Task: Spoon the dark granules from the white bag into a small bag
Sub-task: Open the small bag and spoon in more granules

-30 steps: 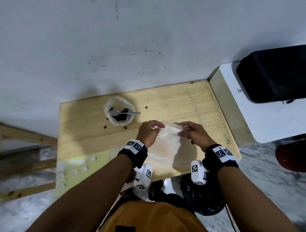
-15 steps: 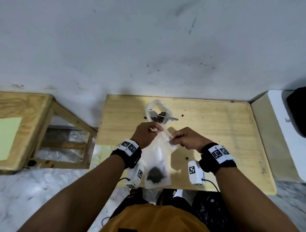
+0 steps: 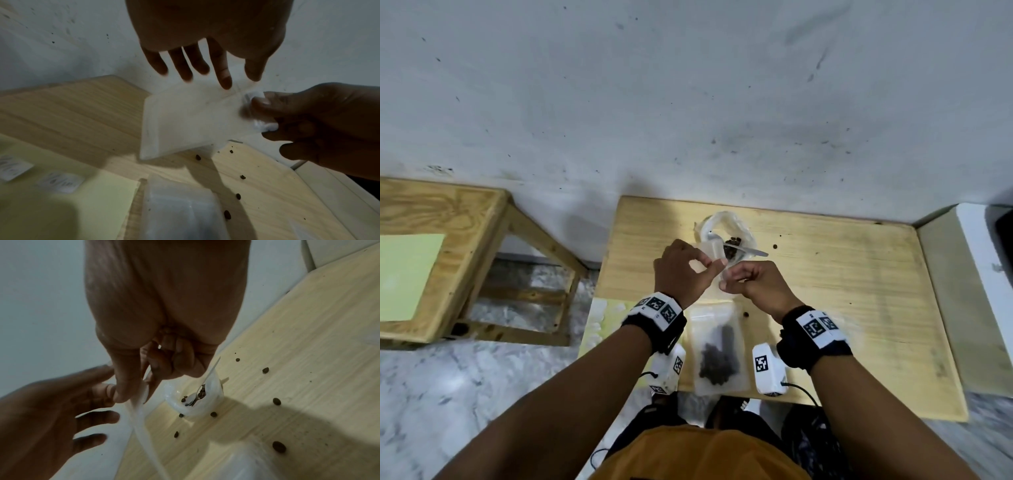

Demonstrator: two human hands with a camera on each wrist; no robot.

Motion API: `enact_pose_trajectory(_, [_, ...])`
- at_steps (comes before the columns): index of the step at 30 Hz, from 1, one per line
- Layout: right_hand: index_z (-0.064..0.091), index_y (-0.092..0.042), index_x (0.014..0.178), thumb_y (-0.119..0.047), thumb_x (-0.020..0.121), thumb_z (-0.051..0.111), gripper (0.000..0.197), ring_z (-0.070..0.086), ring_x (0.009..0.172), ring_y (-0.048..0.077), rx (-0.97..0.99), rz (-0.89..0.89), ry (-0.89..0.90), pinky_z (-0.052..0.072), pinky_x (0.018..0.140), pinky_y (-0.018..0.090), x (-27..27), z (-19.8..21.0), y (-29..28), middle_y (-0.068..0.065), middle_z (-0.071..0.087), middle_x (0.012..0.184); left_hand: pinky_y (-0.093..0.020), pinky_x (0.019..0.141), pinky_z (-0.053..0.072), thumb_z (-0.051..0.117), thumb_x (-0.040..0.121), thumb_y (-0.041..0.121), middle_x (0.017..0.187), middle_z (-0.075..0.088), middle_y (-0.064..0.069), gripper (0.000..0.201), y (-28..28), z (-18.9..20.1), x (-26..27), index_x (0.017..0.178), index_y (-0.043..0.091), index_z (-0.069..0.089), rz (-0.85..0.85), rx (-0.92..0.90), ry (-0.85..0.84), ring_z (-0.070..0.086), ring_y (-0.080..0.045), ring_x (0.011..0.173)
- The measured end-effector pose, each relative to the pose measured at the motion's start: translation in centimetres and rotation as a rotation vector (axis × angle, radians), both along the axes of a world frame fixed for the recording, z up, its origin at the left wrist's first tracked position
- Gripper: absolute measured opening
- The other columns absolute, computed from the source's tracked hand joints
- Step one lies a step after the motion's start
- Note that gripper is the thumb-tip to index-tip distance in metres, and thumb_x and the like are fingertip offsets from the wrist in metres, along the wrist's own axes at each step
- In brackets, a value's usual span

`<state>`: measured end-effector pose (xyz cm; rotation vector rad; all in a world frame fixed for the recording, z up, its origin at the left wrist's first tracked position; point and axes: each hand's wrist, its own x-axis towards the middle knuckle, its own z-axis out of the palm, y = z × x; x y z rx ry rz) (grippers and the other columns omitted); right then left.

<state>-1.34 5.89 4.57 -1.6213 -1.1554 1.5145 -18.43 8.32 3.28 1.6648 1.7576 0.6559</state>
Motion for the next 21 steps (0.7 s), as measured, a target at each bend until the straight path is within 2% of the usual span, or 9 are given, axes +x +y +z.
enact_pose_trajectory(2, [0.074,-0.001,0.088,0.001,0.074,0.083,0.017,0.066,0.068,0.006,0.006,0.008,-0.005,0.049,0.065,0.015,-0.2,-0.2,0.0,0.004,0.074,0.079,-0.024,0.07,0.044,0.075,0.076,0.052,0.061,0.057,0.014,0.039,0.0,0.4,0.3,0.053,0.03,0.053,-0.022,-0.048,-0.113,0.058,-0.001,0.065])
enact_pose_trajectory(4, [0.073,0.0,0.091,-0.002,0.08,0.079,0.013,0.056,0.053,0.001,-0.012,0.02,0.008,0.043,0.053,0.014,-0.4,0.0,0.1,-0.002,0.071,0.073,-0.021,0.065,0.044,0.076,0.079,0.044,0.051,0.057,0.015,0.037,0.1,0.2,0.5,0.054,0.024,0.056,0.013,-0.113,-0.217,0.056,0.0,0.054])
enact_pose_trajectory(6, [0.073,-0.001,0.091,-0.004,0.087,0.073,0.005,0.042,0.042,0.0,-0.037,0.036,0.021,0.035,0.045,0.014,-0.2,0.1,0.2,-0.008,0.066,0.064,-0.031,0.071,0.056,0.077,0.077,0.044,0.058,0.065,0.01,0.031,0.2,-0.4,0.5,0.058,0.023,0.062,0.037,-0.189,-0.338,0.067,-0.009,0.061])
enact_pose_trajectory(9, [0.074,-0.003,0.087,-0.005,0.088,0.073,0.002,0.045,0.042,-0.001,-0.01,0.068,-0.026,0.036,0.047,0.014,0.2,0.0,0.3,-0.006,0.068,0.068,-0.048,0.078,0.06,0.075,0.07,0.048,0.065,0.07,0.002,0.027,0.2,-0.8,0.5,0.058,0.027,0.065,0.019,-0.257,-0.427,0.073,-0.025,0.07])
enact_pose_trajectory(11, [0.074,0.0,0.085,-0.008,0.085,0.076,0.008,0.051,0.047,-0.003,0.015,0.092,-0.063,0.037,0.05,0.009,0.3,0.0,0.3,-0.004,0.068,0.072,-0.049,0.079,0.06,0.075,0.068,0.051,0.065,0.071,0.0,0.031,0.2,-0.5,0.6,0.058,0.023,0.065,0.021,-0.272,-0.446,0.073,-0.026,0.072])
enact_pose_trajectory(13, [0.072,0.005,0.085,-0.008,0.083,0.079,0.016,0.051,0.045,-0.003,0.016,0.107,-0.075,0.036,0.049,0.007,0.6,0.1,0.4,-0.006,0.065,0.066,-0.049,0.078,0.06,0.076,0.069,0.049,0.064,0.07,-0.001,0.034,0.2,-0.2,0.8,0.059,0.018,0.065,0.018,-0.279,-0.446,0.072,-0.026,0.072])
enact_pose_trajectory(16, [0.07,-0.001,0.082,-0.011,0.081,0.081,0.016,0.041,0.041,0.003,-0.03,0.137,-0.052,0.034,0.046,0.014,1.2,0.3,0.4,-0.013,0.058,0.052,-0.05,0.074,0.061,0.076,0.079,0.03,0.061,0.067,-0.001,0.026,0.2,0.2,1.3,0.059,0.017,0.065,0.016,-0.324,-0.492,0.07,-0.026,0.067])
enact_pose_trajectory(18, [0.071,-0.006,0.081,-0.015,0.082,0.081,0.014,0.039,0.041,0.009,-0.068,0.15,-0.017,0.032,0.045,0.018,1.5,0.4,0.3,-0.011,0.054,0.047,-0.051,0.076,0.061,0.07,0.084,0.016,0.061,0.066,-0.001,0.025,0.2,0.4,1.3,0.059,0.018,0.066,0.027,-0.354,-0.536,0.069,-0.024,0.066])
enact_pose_trajectory(21, [0.067,-0.011,0.078,-0.018,0.085,0.078,0.015,0.039,0.041,0.012,-0.115,0.11,0.041,0.026,0.044,0.02,2.1,0.1,0.4,-0.004,0.049,0.048,-0.053,0.077,0.06,0.061,0.085,0.009,0.067,0.067,-0.012,0.019,0.2,0.5,1.4,0.067,0.003,0.065,0.027,-0.366,-0.54,0.071,-0.028,0.068])
